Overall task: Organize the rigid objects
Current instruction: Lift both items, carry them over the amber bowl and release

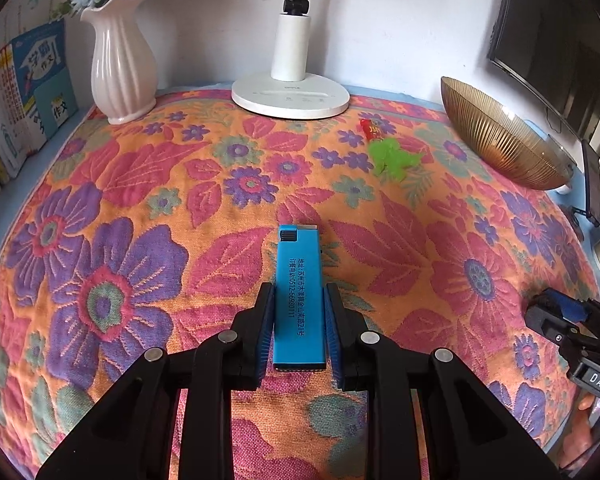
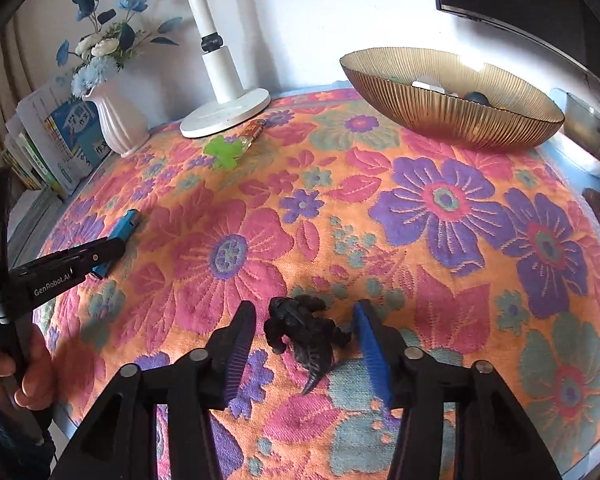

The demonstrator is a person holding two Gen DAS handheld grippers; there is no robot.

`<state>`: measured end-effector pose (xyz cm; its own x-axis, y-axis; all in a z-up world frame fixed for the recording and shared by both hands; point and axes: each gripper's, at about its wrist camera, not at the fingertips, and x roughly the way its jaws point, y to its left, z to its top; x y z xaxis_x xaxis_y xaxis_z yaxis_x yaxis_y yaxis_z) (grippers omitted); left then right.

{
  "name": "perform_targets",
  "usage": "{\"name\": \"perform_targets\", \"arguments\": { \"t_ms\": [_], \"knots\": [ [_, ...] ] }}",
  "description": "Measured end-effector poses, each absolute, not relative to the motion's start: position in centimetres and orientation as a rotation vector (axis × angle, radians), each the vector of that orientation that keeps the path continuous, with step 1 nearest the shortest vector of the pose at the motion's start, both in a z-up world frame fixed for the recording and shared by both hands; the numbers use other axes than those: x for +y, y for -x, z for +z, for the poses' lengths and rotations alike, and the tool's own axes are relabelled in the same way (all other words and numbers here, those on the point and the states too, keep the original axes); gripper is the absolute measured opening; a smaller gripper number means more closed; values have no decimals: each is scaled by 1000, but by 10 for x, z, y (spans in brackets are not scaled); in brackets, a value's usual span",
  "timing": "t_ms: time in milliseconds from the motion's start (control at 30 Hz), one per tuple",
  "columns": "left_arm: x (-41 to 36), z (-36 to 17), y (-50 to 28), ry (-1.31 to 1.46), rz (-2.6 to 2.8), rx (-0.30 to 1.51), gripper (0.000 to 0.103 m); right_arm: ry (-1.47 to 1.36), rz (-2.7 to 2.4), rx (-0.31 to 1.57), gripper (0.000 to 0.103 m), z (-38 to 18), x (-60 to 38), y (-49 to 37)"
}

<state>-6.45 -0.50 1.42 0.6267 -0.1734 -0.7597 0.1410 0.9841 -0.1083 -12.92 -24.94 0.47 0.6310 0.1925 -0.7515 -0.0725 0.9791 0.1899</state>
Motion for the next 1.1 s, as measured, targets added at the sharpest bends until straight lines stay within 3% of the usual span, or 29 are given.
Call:
{"name": "perform_targets", "arguments": {
  "t_ms": [100,167,433,867,1100],
  "knots": [
    [-10,14,66,12,-182,871,21,-70,120,867,51,3,-240,128],
    [-13,15,68,-10,-179,860,21,6,76,851,38,3,-231,131],
    [-14,47,71,24,-230,781,21,-31,34,775,38,34,-249,140],
    [-113,186,-10,39,-404,603,21,-189,-163,587,38,174,-381,96],
    [-192,175,-56,18,-496,670,21,-270,-225,644,38,175,-435,52]
  ]
}}
